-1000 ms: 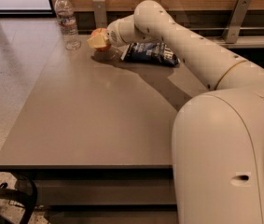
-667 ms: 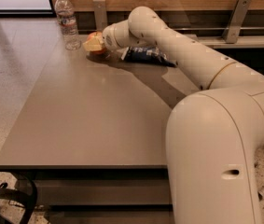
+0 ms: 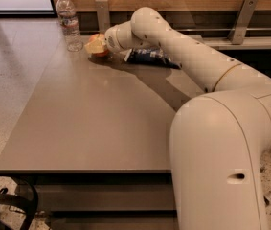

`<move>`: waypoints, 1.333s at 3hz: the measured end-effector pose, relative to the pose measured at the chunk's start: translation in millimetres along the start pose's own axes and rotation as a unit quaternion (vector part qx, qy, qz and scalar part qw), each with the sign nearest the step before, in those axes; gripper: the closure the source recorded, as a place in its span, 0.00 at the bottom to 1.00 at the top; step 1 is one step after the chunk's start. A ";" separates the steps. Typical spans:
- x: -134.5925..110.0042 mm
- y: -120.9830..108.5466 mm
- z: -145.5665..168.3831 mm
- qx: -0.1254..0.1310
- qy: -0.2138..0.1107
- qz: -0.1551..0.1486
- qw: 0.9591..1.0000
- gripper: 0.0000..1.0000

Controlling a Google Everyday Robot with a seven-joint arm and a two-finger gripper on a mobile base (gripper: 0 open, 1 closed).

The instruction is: Move apple near water bottle

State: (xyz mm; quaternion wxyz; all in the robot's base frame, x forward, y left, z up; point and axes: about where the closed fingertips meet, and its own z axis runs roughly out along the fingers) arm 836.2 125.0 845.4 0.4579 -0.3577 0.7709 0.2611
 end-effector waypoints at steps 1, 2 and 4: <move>1.1 1.9 2.7 -0.002 0.001 0.000 1.000 0.29; 2.1 3.7 5.2 -0.004 0.002 0.000 1.000 0.07; 2.9 5.0 7.1 -0.005 0.003 0.000 1.000 0.00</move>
Offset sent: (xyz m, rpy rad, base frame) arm -0.0004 0.0022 -0.0016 -0.0002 0.0022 0.0028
